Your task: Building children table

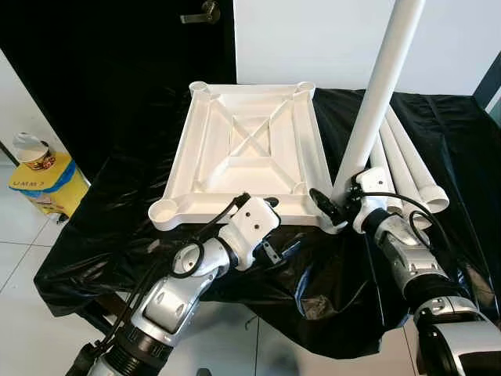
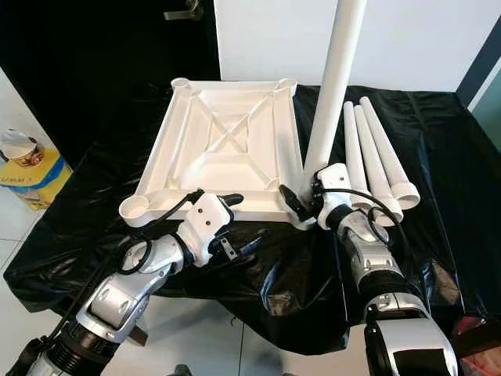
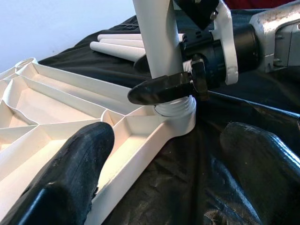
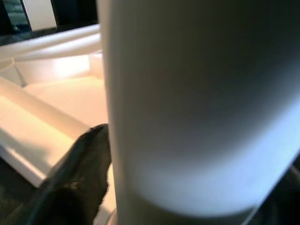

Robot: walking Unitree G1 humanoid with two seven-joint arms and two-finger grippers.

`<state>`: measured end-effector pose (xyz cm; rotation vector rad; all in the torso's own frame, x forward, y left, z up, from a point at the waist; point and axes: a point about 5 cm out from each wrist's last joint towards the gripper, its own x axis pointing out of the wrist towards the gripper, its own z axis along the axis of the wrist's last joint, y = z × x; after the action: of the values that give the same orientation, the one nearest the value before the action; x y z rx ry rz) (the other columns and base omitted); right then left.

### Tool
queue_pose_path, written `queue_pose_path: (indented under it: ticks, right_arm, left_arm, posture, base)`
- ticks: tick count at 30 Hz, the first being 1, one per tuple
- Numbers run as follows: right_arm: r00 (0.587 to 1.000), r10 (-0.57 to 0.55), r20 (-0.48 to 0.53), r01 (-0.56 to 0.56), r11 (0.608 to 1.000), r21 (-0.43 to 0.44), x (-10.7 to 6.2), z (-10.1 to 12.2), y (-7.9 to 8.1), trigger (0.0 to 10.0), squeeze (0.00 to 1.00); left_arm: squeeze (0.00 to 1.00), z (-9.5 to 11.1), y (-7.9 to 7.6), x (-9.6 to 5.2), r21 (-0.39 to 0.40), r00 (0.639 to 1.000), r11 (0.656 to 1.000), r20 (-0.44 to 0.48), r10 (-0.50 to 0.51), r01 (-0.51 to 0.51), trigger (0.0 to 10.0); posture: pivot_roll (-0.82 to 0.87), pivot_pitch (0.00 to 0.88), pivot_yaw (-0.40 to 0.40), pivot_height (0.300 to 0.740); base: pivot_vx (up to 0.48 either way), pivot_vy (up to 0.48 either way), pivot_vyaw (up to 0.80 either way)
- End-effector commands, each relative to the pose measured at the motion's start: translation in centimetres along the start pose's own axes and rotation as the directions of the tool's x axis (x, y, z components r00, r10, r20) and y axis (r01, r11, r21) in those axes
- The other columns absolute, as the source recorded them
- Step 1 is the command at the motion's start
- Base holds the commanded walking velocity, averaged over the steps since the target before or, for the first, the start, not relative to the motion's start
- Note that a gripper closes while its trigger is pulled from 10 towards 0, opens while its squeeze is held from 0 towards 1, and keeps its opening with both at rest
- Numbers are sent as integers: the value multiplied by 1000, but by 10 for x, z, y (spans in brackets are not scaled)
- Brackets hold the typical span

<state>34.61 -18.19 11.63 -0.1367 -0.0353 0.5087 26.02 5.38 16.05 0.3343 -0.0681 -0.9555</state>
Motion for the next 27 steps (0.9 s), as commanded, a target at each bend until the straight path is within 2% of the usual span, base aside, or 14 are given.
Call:
queue_pose_path:
  ticks: [1, 10, 11, 14, 20, 23, 25, 27]
  right_arm:
    - [999, 24, -33, -25, 999, -23, 2, -2, 1, 0, 0]
    - [997, -38, -66, 41, 998, 46, -9, -18, -2, 0, 0]
    - [995, -58, -76, 63, 996, 60, -9, -20, -2, 10000, 0]
    - [990, -118, -83, 126, 986, 105, -9, -27, 6, 10000, 0]
    - [975, -200, -95, 211, 970, 120, -9, -31, 13, 10000, 0]
    - [927, -349, -138, 368, 919, 145, -11, -38, 20, 10000, 0]
    - [907, -394, -151, 415, 898, 144, -12, -40, 25, 10000, 0]
    - [907, -394, -151, 415, 898, 144, -12, -40, 25, 10000, 0]
  left_arm:
    - [0, -2, -7, 0, 11, 997, 997, -26, -73, 73, 10000]
    - [0, 0, -12, 6, 6, 993, 993, -26, -115, 115, 10000]
    - [0, 0, -11, 8, 11, 993, 993, -28, -114, 114, 10000]
    - [0, 2, -12, 8, 14, 993, 993, -28, -113, 113, 10000]
    - [0, 1, -14, 7, 10, 993, 993, -32, -113, 114, 10000]
    - [0, 0, -13, 6, 13, 993, 994, -38, -110, 110, 10000]
    - [0, -1, -12, 7, 14, 993, 994, -39, -108, 109, 10000]
    - [0, -1, -12, 7, 14, 993, 994, -39, -108, 109, 10000]
  posture:
    - [42, 24, -21, 740]
    - [13, 27, -4, 740]
    - [14, 31, -5, 740]
    - [9, 38, -5, 740]
    - [4, 39, -5, 740]
    - [2, 32, -7, 740]
    - [1, 28, -12, 740]
    - [1, 28, -12, 740]
  base:
    - [0, 0, 0]
    - [0, 0, 0]
    - [0, 0, 0]
    - [0, 0, 0]
    - [0, 0, 0]
    - [0, 0, 0]
    - [0, 0, 0]
    - [0, 0, 0]
